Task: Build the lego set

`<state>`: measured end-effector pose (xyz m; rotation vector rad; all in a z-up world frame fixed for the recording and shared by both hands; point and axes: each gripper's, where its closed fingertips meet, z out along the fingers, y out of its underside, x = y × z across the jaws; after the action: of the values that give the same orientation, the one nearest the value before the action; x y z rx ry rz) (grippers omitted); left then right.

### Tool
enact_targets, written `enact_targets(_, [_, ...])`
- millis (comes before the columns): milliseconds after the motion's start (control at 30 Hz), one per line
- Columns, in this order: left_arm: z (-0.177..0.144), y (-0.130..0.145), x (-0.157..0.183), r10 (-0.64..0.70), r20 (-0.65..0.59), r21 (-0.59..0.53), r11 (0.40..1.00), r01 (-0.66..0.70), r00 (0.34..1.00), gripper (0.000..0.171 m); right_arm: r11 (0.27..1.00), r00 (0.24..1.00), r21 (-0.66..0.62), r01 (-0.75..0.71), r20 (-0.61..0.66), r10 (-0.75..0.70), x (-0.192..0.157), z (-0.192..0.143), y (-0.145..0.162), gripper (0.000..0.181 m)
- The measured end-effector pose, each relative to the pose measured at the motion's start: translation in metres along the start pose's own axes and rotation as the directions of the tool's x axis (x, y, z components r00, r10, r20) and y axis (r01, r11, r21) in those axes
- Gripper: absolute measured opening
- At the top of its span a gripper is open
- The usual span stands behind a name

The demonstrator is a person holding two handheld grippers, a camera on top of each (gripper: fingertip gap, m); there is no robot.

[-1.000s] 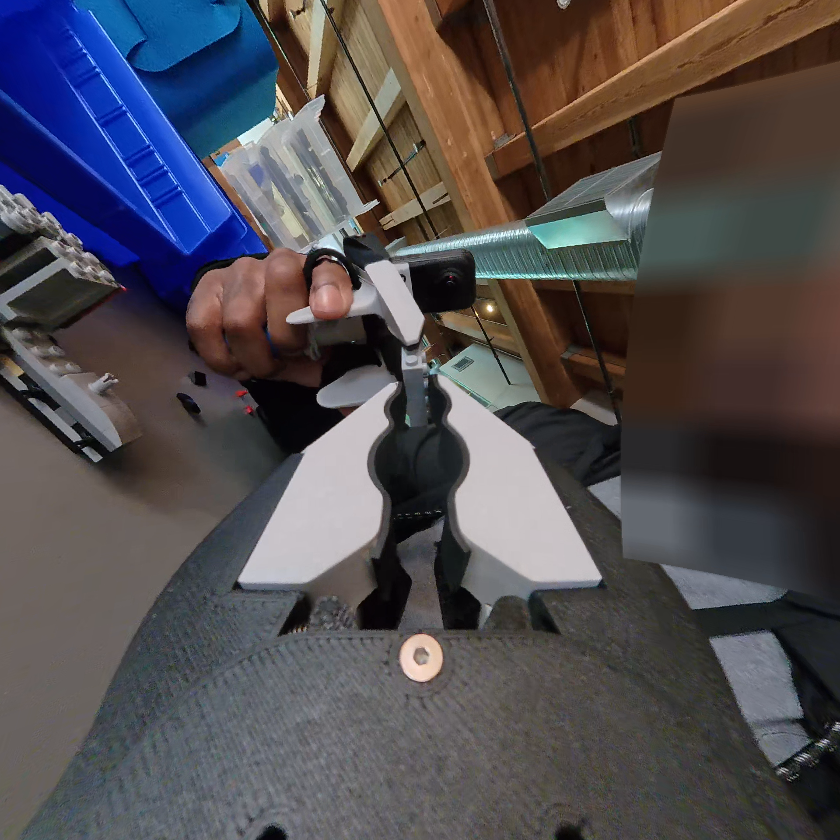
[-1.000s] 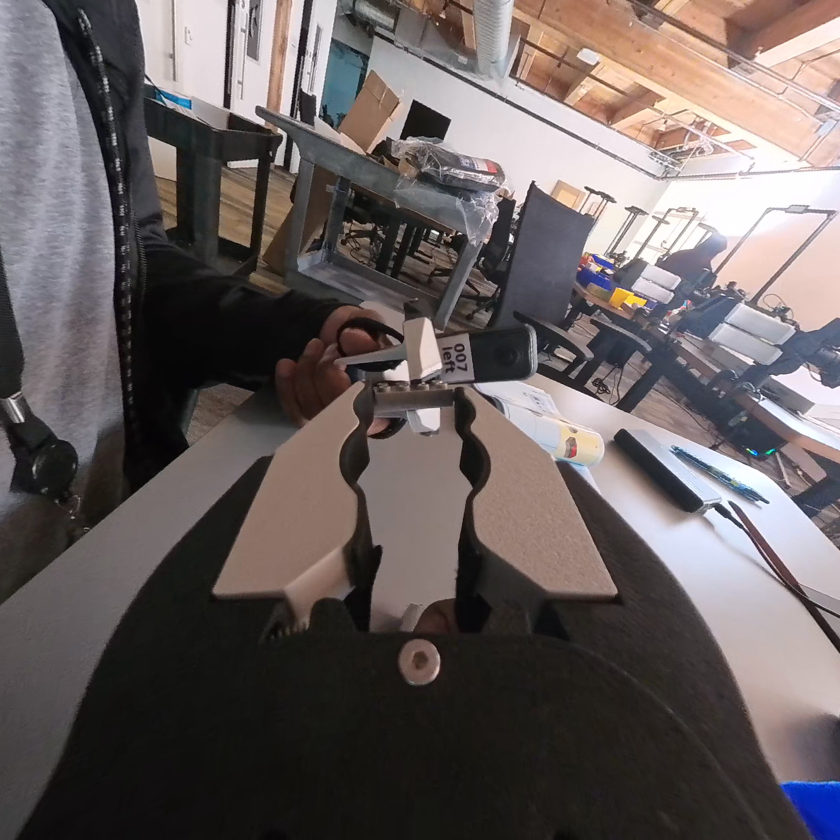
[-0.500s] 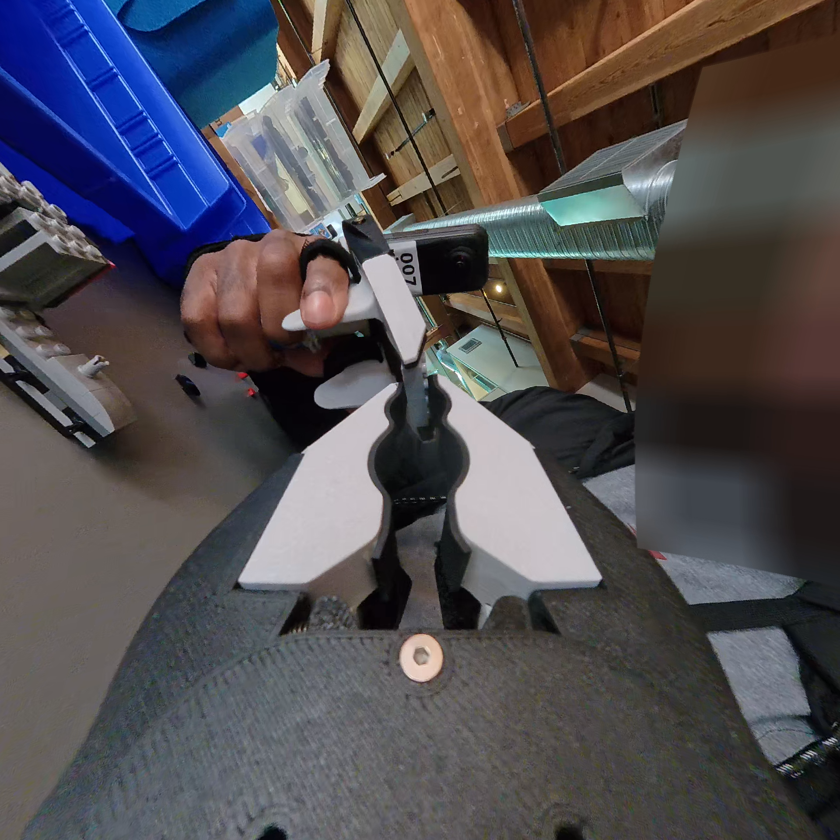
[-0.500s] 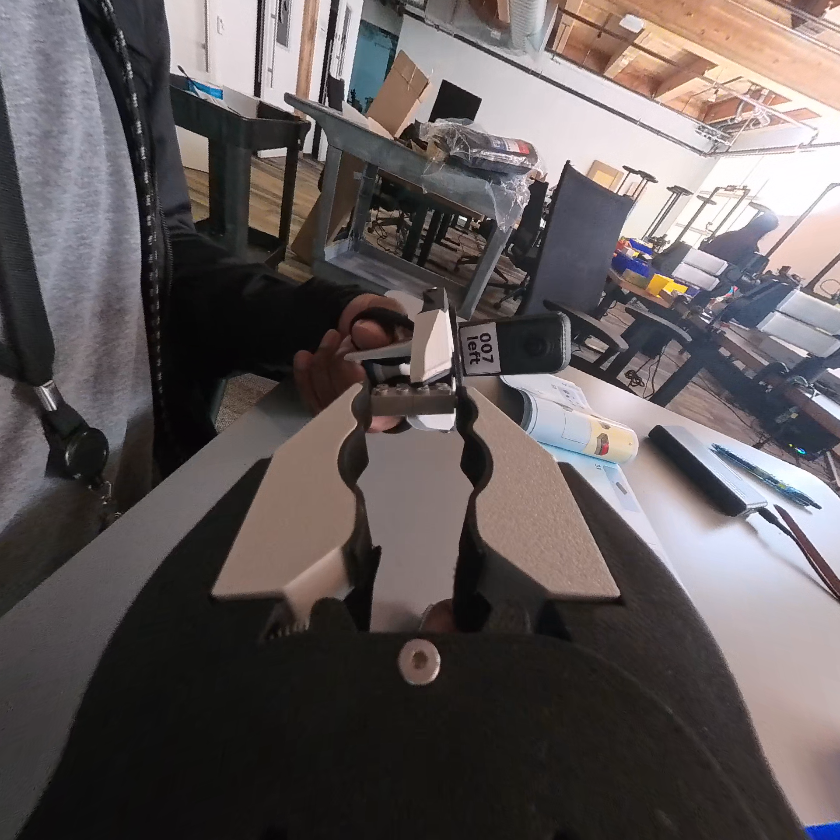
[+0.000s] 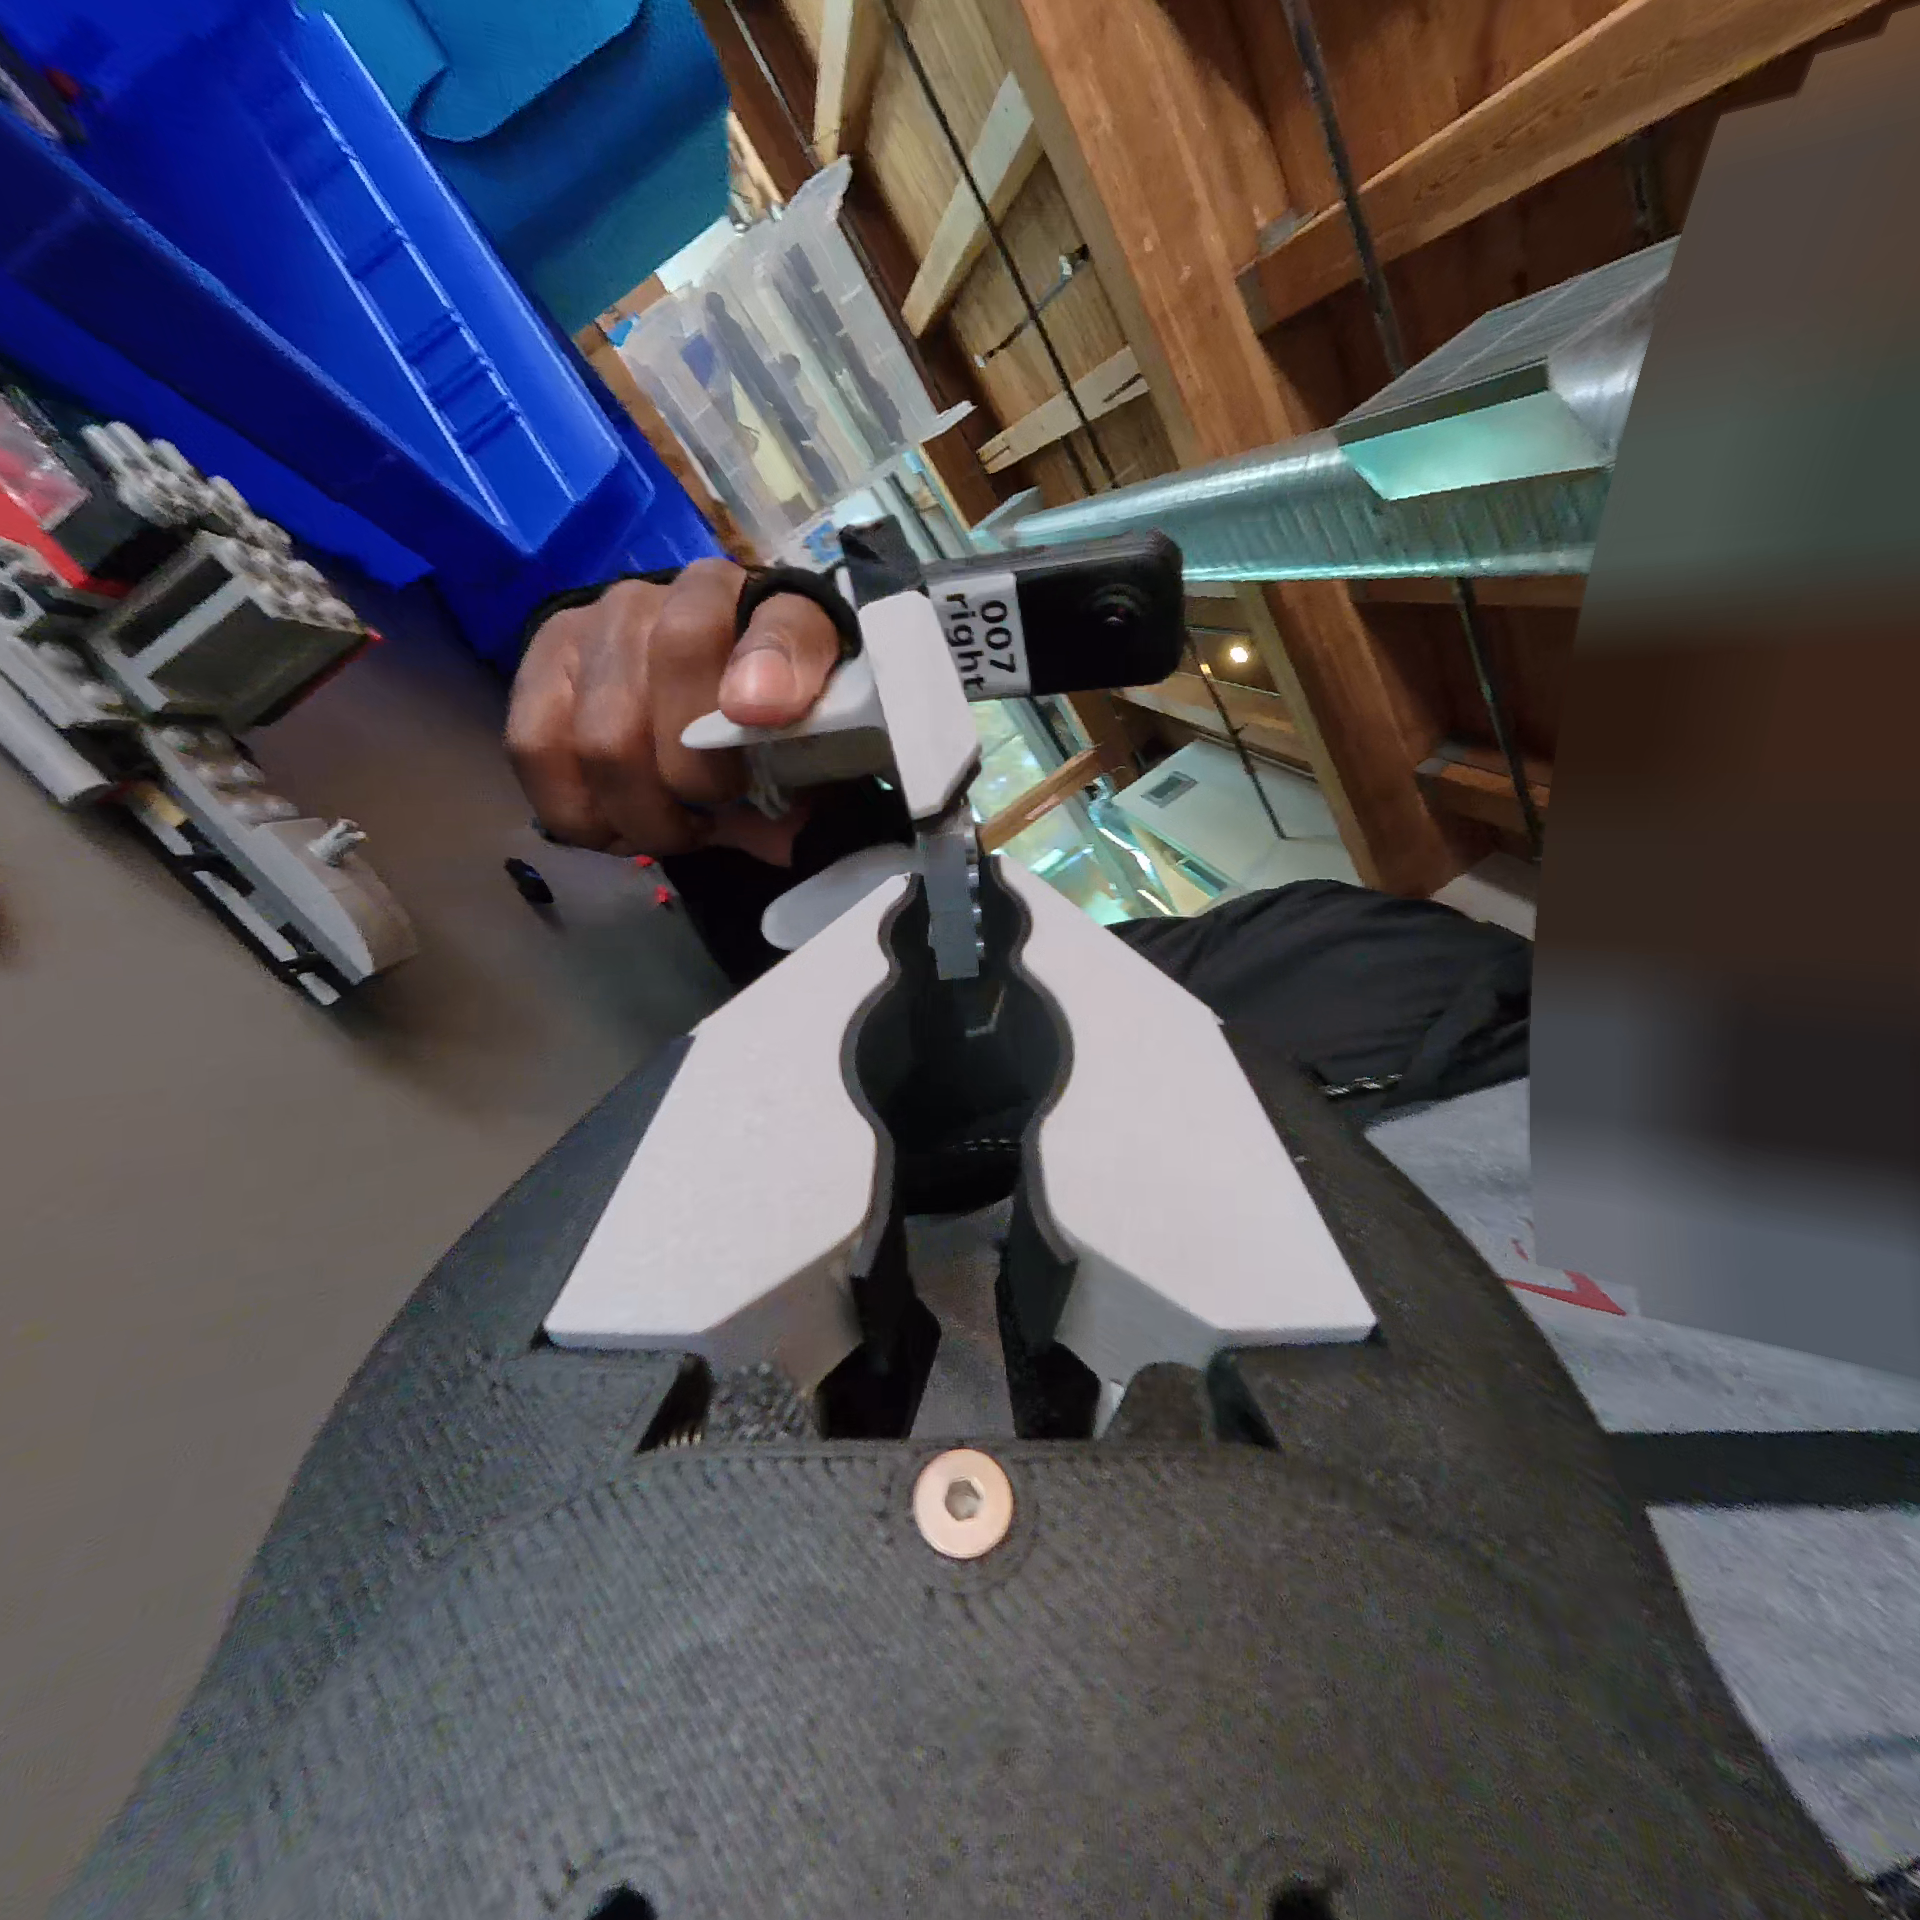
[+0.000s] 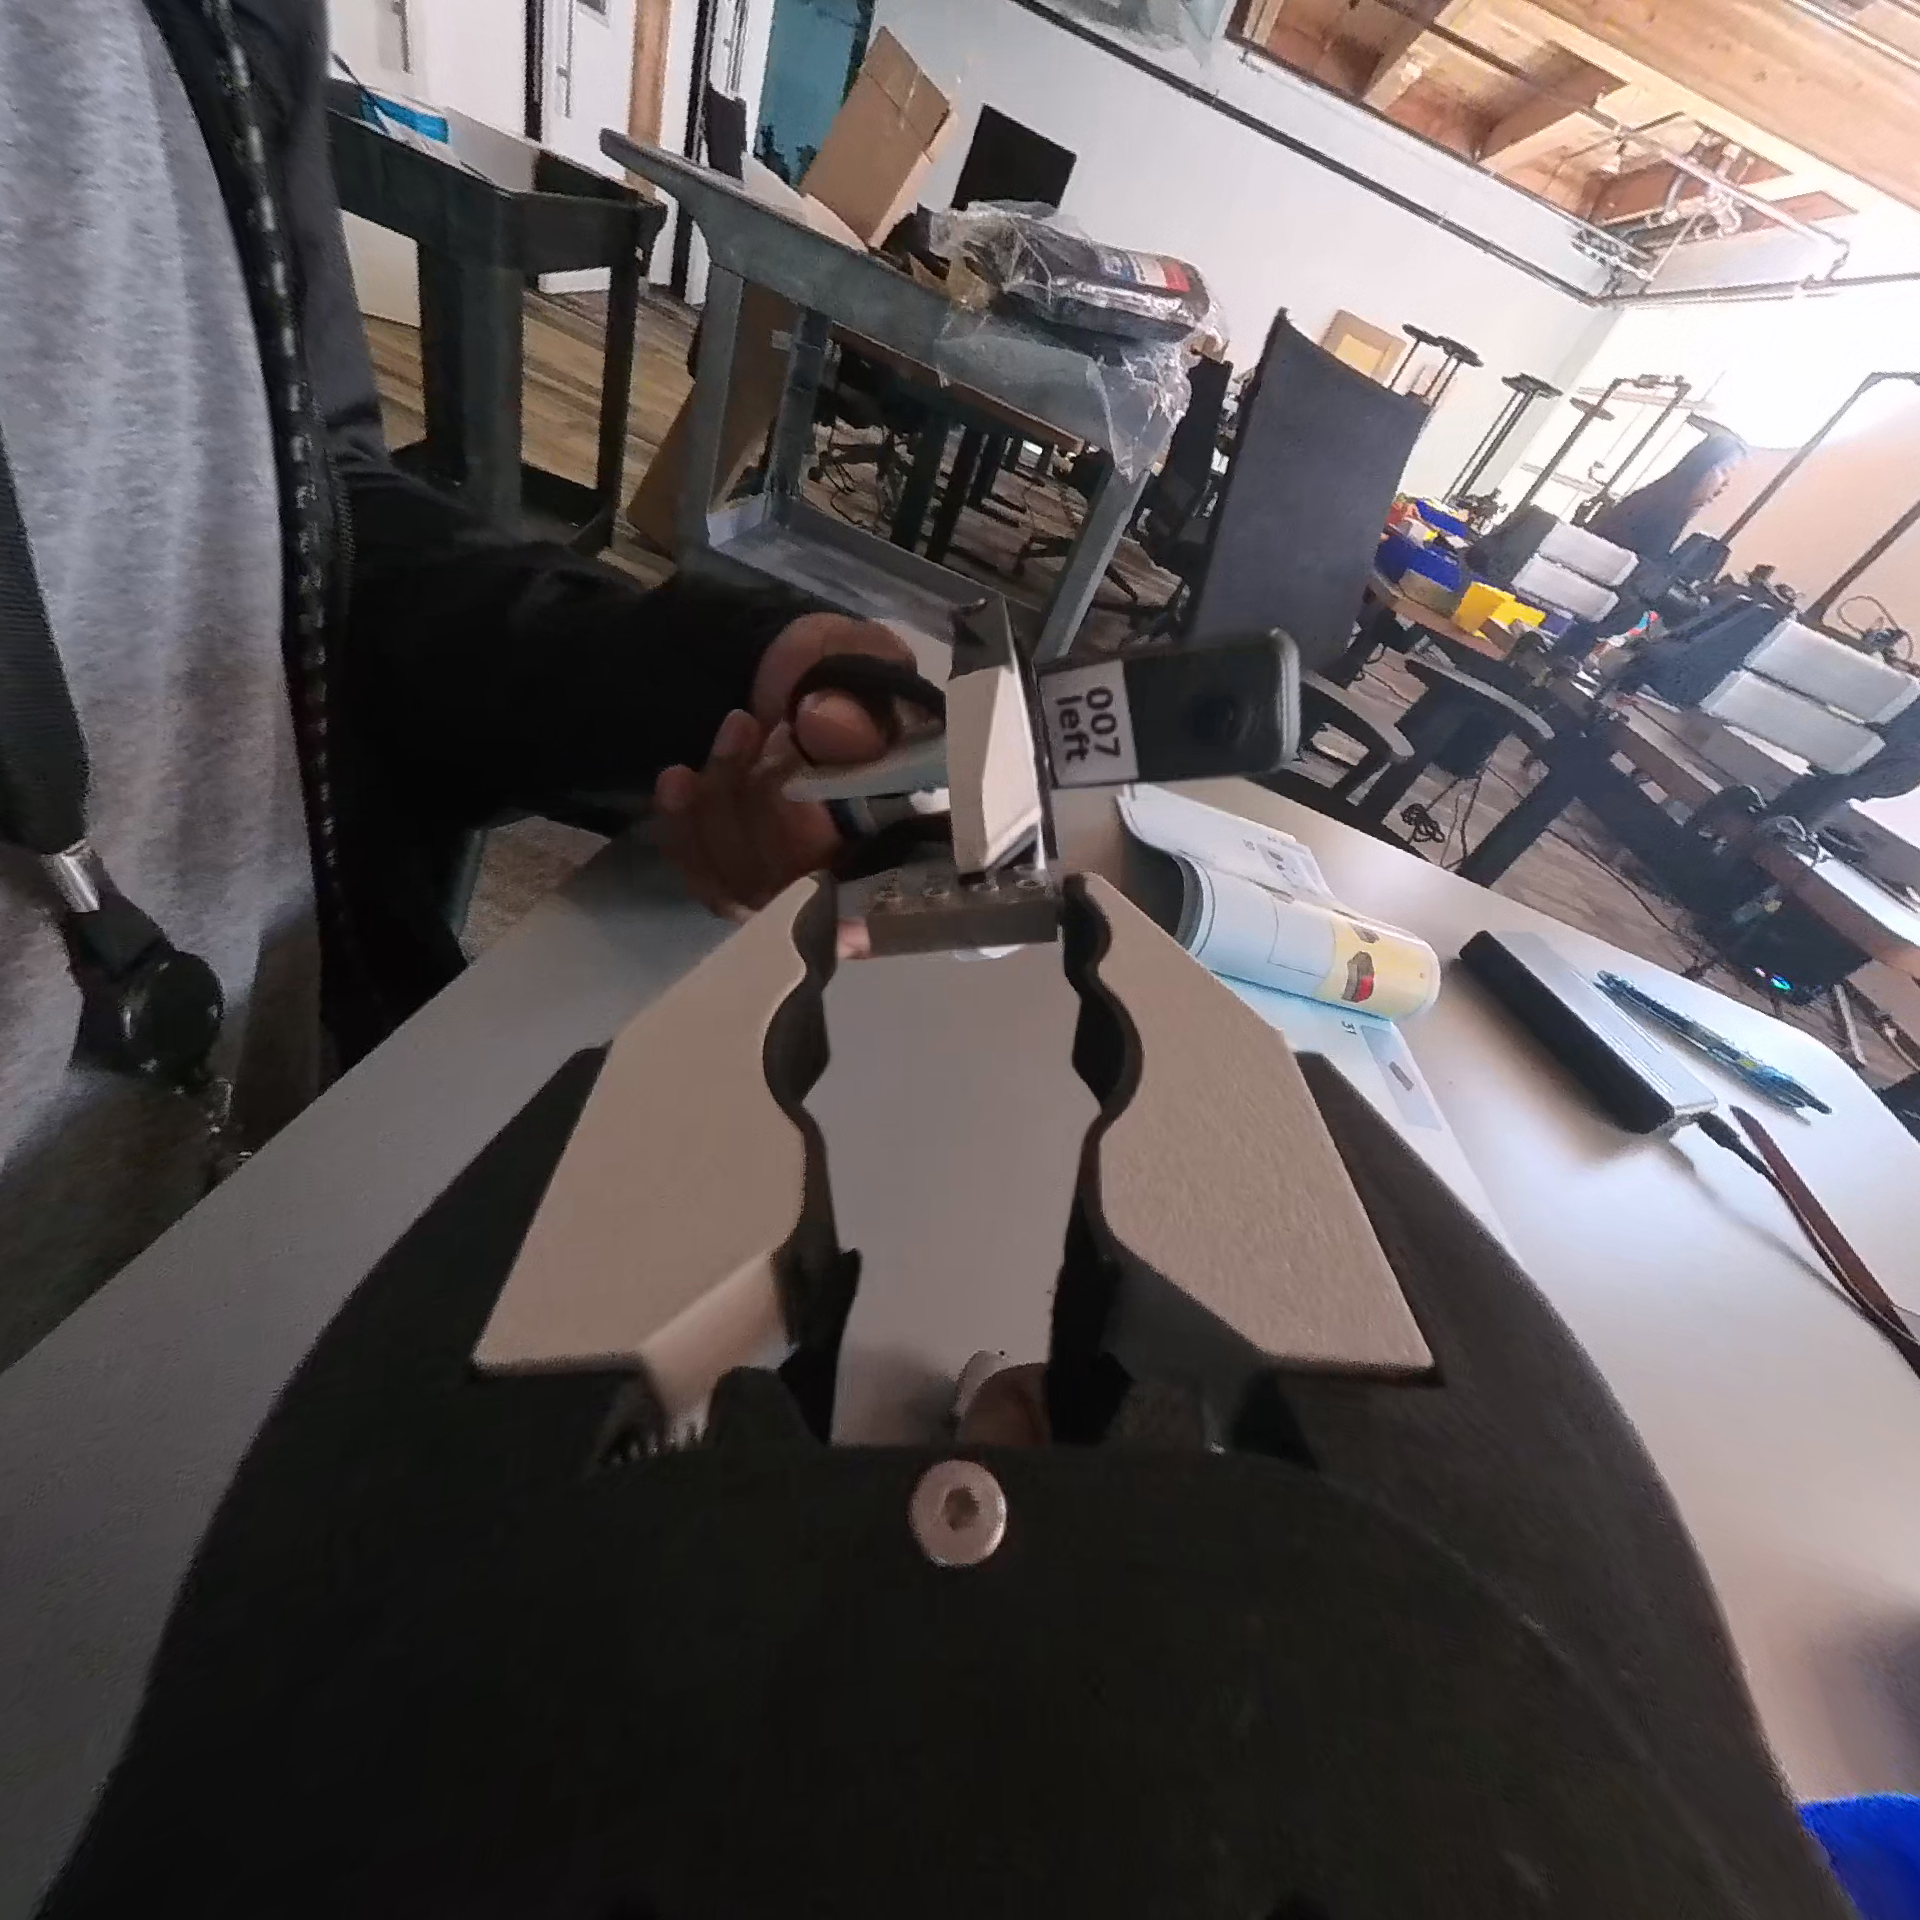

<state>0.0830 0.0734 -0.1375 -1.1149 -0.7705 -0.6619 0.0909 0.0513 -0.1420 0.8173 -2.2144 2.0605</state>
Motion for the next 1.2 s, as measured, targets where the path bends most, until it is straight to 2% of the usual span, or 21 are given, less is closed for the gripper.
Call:
enact_targets(100, [-0.005,-0.006,-0.006,0.015,0.064,0.029,0.999,-0.017,0.998,0.011,0.999,0.998,-0.045,0.023,-0.057,-0.026,0.006,-0.001,0.003,0.05])
enact_targets(267, [-0.036,-0.034,-0.028,-0.032,0.198,0.198,0.98,-0.008,0.98,0.011,0.992,0.978,-0.109,-0.063,-0.205,0.04,0.034,-0.01,0.014,0.048])
enact_targets(467, [-0.089,-0.07,-0.049,-0.138,0.292,0.471,0.882,-0.016,0.946,0.011,0.956,0.928,-0.178,-0.232,-0.334,0.164,0.059,-0.015,0.033,0.043])
enact_targets(533, [-0.103,-0.077,-0.049,-0.148,0.297,0.515,0.857,-0.027,0.943,0.01,0.939,0.912,-0.185,-0.289,-0.35,0.211,0.062,-0.014,0.038,0.041])
enact_targets(767, [-0.136,-0.087,-0.044,-0.125,0.33,0.542,0.837,-0.08,0.936,0.01,0.91,0.898,-0.198,-0.364,-0.334,0.286,0.06,-0.01,0.047,0.035])
enact_targets(1033, [-0.129,-0.084,-0.047,-0.106,0.341,0.499,0.863,-0.084,0.934,0.01,0.896,0.876,-0.186,-0.403,-0.362,0.319,0.075,-0.006,0.061,0.032])
enact_targets(1200, [-0.131,-0.085,-0.045,-0.119,0.303,0.516,0.854,-0.058,0.946,0.01,0.886,0.863,-0.184,-0.426,-0.379,0.336,0.079,-0.007,0.065,0.032])
